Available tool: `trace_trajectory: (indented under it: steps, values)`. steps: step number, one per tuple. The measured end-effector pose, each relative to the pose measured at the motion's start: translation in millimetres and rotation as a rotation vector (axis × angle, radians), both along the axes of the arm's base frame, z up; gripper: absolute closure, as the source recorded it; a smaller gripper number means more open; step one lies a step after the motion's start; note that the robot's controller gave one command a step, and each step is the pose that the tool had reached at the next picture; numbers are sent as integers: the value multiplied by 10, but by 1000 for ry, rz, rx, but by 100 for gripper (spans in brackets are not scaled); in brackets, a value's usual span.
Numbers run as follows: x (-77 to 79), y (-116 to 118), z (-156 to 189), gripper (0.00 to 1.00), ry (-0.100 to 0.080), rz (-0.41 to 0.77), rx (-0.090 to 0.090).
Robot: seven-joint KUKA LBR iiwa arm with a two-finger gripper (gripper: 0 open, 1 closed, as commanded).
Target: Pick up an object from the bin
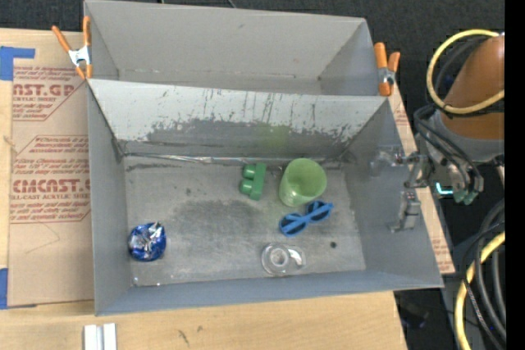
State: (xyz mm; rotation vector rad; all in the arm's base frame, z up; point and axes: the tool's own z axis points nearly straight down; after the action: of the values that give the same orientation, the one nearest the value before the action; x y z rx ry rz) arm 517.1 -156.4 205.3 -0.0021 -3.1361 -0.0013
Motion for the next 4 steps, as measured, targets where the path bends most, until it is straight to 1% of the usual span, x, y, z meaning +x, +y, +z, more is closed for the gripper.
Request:
trace_trajectory:
  steps: [1,2,3,4]
  values:
    - [-56,760,-1296,0,2,-121,3]
    - [-36,727,-1254,100,-5,-123,-1]
    - [-254,961,-1353,100,-7,-210,-1]
    - [25,1111,-84,100,-15,-167,-1]
